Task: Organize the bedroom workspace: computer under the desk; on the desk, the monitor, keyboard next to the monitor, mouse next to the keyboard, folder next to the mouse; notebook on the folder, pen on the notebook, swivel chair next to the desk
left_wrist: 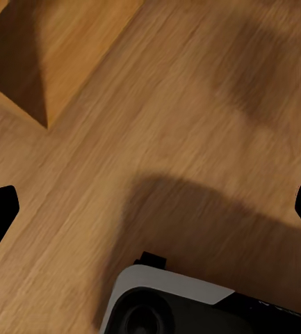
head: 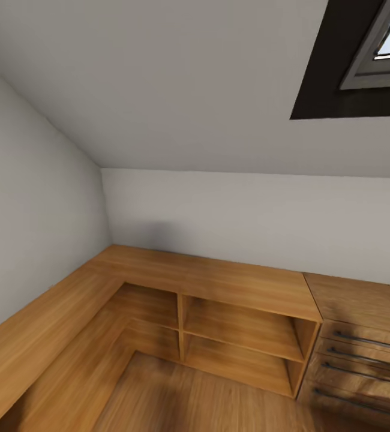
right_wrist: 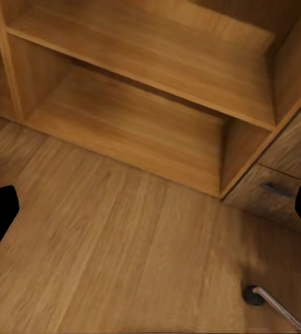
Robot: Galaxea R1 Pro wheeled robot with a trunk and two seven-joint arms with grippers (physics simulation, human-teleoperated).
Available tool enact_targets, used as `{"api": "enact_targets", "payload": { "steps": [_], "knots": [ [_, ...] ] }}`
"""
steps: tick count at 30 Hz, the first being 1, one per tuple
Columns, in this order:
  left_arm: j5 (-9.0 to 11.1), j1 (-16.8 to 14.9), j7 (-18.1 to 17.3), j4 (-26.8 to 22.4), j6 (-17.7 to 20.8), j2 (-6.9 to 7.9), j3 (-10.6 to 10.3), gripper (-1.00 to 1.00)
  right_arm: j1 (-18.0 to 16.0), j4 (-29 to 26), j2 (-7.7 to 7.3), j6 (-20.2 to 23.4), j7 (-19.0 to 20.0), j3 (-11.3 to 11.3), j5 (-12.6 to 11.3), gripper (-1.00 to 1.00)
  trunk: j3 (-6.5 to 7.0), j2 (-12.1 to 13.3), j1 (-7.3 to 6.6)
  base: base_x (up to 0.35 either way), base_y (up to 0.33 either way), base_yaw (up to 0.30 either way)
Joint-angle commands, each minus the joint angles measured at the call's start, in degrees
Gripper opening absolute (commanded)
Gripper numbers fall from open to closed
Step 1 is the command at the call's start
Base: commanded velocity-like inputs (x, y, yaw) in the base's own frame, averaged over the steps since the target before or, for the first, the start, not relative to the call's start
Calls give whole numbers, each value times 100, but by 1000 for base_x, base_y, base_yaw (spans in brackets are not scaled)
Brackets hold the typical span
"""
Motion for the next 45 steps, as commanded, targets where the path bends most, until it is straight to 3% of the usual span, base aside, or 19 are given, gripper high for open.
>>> {"api": "enact_targets", "payload": {
  "steps": [1,24,45],
  "knots": [
    [58,1,39,-10,-20,6,-42,100,-5,8,4,-9,-34,49,-20,100,-8,-7,2,0,0,-300],
    [58,0,39,-10,-17,6,-40,100,-5,8,4,94,-41,36,-20,100,-7,-7,2,4,4,-300],
    [58,1,39,-10,-16,6,-40,100,-5,8,4,105,-33,41,-20,100,-7,-7,2,192,248,-300]
  ]
}}
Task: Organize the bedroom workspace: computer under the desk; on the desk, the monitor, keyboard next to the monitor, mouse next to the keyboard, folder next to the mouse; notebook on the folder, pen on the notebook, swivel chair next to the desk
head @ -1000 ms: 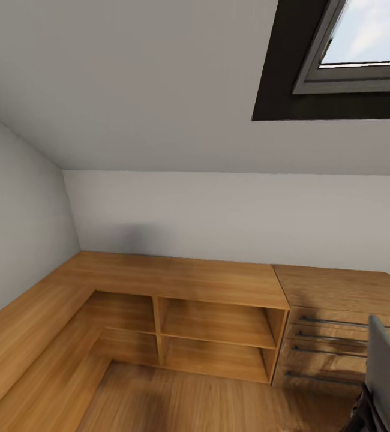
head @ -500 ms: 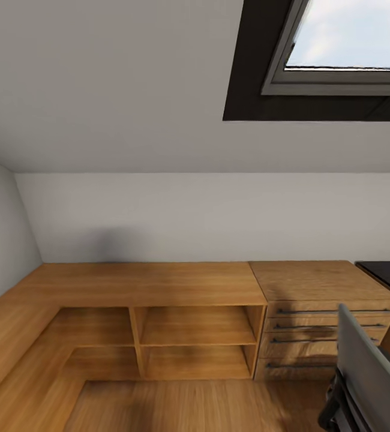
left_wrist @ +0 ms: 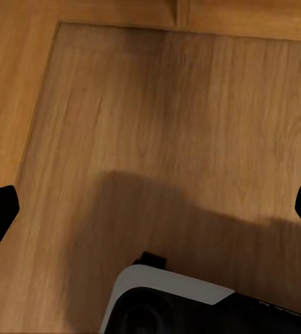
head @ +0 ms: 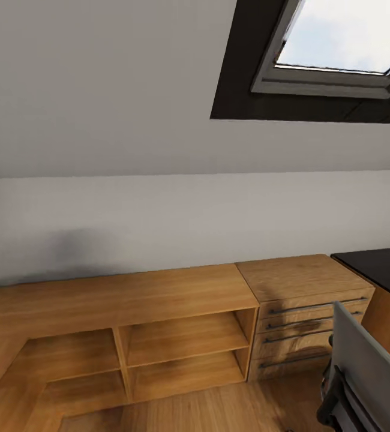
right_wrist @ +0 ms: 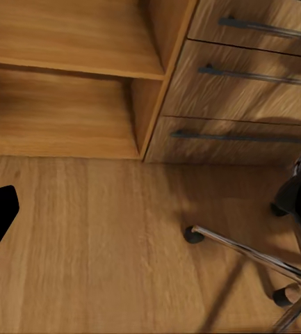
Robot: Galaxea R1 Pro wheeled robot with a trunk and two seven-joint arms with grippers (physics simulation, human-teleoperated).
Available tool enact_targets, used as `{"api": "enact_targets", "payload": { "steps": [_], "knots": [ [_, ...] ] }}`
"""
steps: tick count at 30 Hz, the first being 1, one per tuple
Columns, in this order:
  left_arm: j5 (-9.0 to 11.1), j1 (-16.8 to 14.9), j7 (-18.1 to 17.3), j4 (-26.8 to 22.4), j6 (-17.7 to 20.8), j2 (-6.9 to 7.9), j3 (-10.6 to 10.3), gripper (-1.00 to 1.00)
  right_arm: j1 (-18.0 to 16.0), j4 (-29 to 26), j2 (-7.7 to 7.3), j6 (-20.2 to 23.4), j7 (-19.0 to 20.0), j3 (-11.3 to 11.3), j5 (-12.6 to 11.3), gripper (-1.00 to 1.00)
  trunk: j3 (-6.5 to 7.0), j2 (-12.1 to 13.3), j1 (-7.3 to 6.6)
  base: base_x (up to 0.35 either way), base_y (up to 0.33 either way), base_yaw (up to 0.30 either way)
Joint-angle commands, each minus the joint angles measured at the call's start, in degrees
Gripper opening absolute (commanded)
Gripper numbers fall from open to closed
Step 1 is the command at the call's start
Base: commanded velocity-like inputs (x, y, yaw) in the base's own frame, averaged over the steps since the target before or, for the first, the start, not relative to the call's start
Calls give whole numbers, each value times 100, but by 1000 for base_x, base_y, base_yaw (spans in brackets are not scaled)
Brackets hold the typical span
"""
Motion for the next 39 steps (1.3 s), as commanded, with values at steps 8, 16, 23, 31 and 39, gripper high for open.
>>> {"api": "enact_targets", "payload": {
  "steps": [8,16,23,31,39],
  "knots": [
    [61,0,39,-9,-20,7,-47,100,-6,8,4,-10,-35,49,-21,100,-8,-7,3,43,82,-300],
    [63,0,39,-9,-20,7,-45,100,-6,8,4,-10,-35,49,-22,100,-8,-7,3,-41,65,-300],
    [67,0,39,-9,-20,7,-44,100,-6,8,4,-10,-35,48,-21,100,-8,-7,3,-133,210,-300],
    [61,0,39,-9,-20,4,-47,100,-6,8,4,-10,-35,45,-27,100,-8,-7,3,-13,74,-300],
    [59,0,39,-9,-20,0,-50,100,-6,6,4,-10,-35,45,-28,100,-8,-7,3,13,269,-300]
  ]
}}
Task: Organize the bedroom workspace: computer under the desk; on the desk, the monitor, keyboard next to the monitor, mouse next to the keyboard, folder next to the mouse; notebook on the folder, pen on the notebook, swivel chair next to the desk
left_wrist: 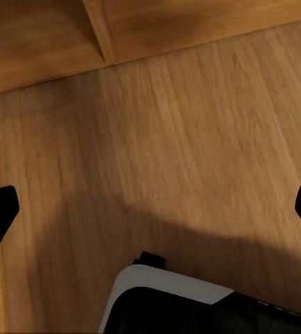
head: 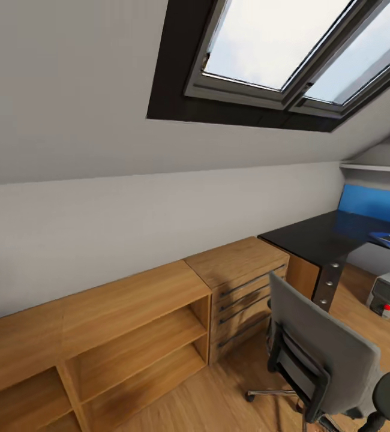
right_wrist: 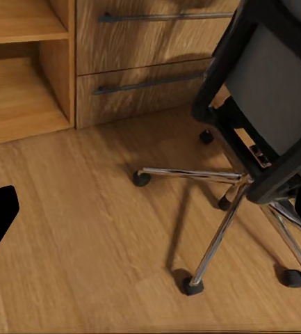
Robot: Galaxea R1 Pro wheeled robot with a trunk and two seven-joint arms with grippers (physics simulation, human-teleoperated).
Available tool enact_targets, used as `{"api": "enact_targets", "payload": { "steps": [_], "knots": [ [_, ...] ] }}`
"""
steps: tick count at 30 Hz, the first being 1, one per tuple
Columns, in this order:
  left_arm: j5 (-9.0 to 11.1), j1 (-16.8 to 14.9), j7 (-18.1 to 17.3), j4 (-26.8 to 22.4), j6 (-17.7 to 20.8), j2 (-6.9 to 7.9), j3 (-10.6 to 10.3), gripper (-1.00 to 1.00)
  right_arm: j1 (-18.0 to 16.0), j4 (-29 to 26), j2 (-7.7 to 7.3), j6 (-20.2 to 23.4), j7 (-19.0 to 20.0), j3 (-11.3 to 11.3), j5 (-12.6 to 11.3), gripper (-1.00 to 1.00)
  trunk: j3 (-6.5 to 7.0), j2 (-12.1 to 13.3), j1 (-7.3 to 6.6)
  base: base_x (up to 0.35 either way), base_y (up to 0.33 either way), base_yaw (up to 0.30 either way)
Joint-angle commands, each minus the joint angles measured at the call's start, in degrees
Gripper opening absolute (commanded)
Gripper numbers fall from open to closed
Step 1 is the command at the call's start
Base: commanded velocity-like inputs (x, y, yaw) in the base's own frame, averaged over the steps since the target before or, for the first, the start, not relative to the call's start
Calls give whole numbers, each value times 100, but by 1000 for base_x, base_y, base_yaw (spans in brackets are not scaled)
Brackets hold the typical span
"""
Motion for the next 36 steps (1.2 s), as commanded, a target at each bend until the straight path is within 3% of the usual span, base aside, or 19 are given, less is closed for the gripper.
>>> {"api": "enact_targets", "payload": {
  "steps": [1,16,27,36],
  "knots": [
    [59,0,39,-8,-20,7,-46,100,-5,7,4,-10,-36,49,-20,100,-8,-7,2,101,301,-300],
    [59,0,39,-8,-20,5,-40,100,-5,5,4,-10,-36,49,-20,100,-8,-7,2,213,225,-300],
    [60,0,39,-8,-20,5,-40,100,-5,3,4,-46,-36,49,-20,100,-8,-7,2,25,30,-300],
    [59,0,39,-8,-20,5,-42,100,-5,2,4,-57,-36,45,-20,100,-8,-7,2,1,226,-300]
  ]
}}
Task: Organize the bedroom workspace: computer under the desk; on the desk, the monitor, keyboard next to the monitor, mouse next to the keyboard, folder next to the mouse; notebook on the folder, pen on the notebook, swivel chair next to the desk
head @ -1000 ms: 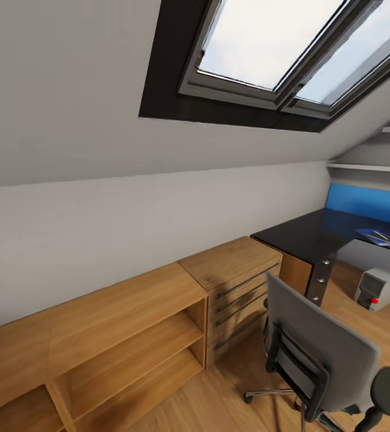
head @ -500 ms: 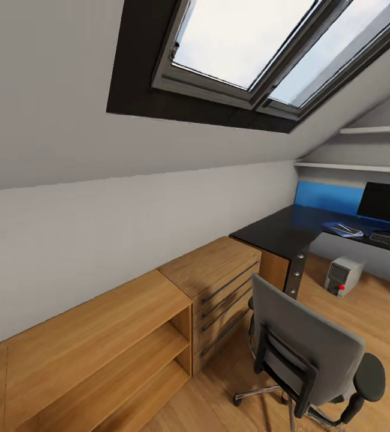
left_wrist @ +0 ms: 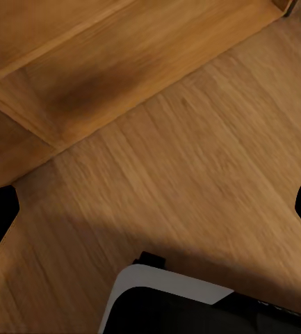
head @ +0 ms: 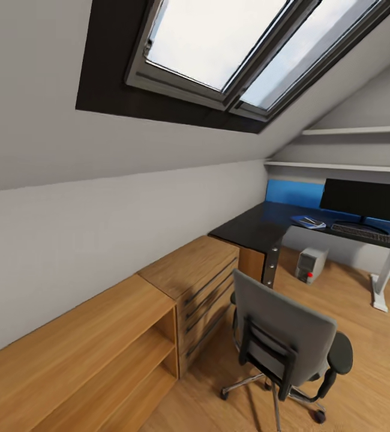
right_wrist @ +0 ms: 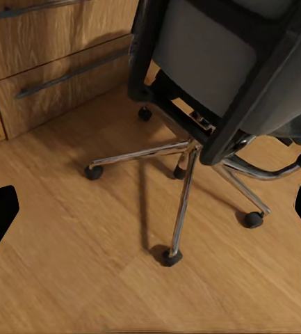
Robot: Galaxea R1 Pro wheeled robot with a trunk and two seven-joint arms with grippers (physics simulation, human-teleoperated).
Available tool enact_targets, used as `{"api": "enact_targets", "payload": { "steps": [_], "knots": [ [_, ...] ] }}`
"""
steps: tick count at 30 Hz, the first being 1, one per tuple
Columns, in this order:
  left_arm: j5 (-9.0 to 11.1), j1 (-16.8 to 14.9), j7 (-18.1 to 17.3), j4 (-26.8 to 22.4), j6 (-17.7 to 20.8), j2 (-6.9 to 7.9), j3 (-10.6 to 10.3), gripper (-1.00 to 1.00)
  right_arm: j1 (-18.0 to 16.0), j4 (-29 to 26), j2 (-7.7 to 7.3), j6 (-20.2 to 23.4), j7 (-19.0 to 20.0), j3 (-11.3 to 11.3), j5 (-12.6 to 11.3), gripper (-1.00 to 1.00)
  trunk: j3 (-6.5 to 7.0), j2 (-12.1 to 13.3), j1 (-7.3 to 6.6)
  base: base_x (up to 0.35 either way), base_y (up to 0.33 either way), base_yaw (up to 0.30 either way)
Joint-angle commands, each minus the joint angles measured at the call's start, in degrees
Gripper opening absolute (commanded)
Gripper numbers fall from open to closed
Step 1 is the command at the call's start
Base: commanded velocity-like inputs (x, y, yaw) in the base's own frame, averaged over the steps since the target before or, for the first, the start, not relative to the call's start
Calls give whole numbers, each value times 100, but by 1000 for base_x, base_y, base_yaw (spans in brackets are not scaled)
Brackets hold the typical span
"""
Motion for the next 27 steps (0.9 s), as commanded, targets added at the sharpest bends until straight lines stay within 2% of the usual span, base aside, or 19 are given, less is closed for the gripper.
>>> {"api": "enact_targets", "payload": {
  "steps": [1,5,14,27],
  "knots": [
    [58,0,39,-8,-20,7,-45,100,-5,8,4,-9,-35,48,-20,100,-8,-7,2,0,191,-300],
    [58,0,39,-8,-20,7,-49,100,-5,8,4,-7,-35,46,-20,100,-8,-7,2,78,98,-300],
    [58,0,36,71,-20,7,-50,100,-5,7,4,-9,-35,45,-20,100,-8,-7,2,236,15,-300],
    [58,0,34,97,-20,7,-50,100,-5,7,3,-7,-35,46,-20,100,-8,-7,2,32,16,-300]
  ]
}}
